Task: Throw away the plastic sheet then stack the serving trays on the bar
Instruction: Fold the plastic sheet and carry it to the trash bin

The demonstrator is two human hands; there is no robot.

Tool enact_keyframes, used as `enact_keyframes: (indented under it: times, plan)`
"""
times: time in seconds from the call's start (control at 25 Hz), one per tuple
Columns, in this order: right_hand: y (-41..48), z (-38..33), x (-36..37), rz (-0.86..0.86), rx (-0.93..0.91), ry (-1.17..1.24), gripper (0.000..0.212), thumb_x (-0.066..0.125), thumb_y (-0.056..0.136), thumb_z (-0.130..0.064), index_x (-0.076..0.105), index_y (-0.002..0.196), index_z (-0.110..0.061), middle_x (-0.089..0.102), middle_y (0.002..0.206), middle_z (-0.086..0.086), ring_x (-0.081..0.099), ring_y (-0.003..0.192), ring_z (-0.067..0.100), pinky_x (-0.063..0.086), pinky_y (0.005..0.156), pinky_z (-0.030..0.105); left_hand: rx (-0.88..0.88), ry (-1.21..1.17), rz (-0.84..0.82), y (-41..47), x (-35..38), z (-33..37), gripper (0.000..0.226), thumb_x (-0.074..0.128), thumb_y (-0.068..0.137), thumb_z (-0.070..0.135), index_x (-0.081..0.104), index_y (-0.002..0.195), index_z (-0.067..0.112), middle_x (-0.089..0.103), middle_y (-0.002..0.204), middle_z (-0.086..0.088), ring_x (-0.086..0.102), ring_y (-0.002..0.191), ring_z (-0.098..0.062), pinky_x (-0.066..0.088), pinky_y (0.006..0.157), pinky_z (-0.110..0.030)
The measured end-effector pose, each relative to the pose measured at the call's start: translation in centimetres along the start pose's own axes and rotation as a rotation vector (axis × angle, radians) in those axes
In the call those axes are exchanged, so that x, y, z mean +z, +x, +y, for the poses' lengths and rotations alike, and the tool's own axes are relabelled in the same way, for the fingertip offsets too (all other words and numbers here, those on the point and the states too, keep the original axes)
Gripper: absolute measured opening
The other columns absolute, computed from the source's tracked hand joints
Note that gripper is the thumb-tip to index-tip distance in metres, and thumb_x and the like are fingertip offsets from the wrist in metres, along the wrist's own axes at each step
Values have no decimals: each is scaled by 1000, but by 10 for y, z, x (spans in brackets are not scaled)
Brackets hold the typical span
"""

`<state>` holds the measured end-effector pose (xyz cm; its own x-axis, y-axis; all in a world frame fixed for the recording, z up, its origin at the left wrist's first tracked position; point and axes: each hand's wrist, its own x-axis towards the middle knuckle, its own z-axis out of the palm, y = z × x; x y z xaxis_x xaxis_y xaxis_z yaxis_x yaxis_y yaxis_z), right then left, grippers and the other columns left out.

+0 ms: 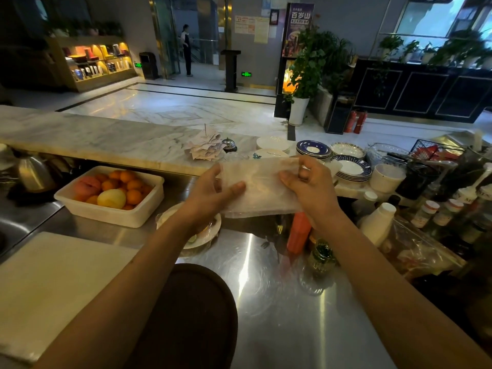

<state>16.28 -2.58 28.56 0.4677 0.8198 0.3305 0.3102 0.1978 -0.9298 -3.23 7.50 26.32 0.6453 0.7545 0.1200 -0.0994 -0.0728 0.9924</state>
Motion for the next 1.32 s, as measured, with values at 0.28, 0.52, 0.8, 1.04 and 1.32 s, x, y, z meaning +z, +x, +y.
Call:
enact_keyframes:
  times: [0.28,0.52,0.8,1.04,1.32]
  plan:
    - [2,2,63,-207,62,-7,52,67,90,-29,39,134,-29,53,108,-15,66,92,11,62,61,30,229,197,236,-19,-59,7,37,65,90,28,50,124,30,70,102,16,72,91,-9,59,63,-25]
    - [2,-24,153,-179,-120,35,54,67,90,-19,40,135,-34,48,105,-30,59,87,-14,54,58,14,308,263,465,-69,-124,15,65,64,91,27,28,143,42,54,119,2,66,97,1,57,65,-19]
    - [-22,-43,252,-333,-209,77,69,64,93,-20,29,151,-25,51,109,-24,60,96,-15,56,65,13,342,504,660,-143,-200,24,71,66,90,24,27,149,25,50,117,35,59,104,8,56,71,-17]
    - [-38,-52,288,-536,-302,122,74,62,94,-16,21,154,-23,59,118,23,69,81,21,54,58,13,280,621,854,-195,-213,33,70,66,90,23,30,149,26,52,121,14,58,105,3,55,75,-17]
    - [-63,-68,300,-898,-303,281,82,69,89,-17,20,155,-24,49,135,-6,61,107,0,59,66,23,177,650,1145,-262,-177,48,70,65,91,24,28,150,27,55,126,4,60,112,-11,59,81,-33]
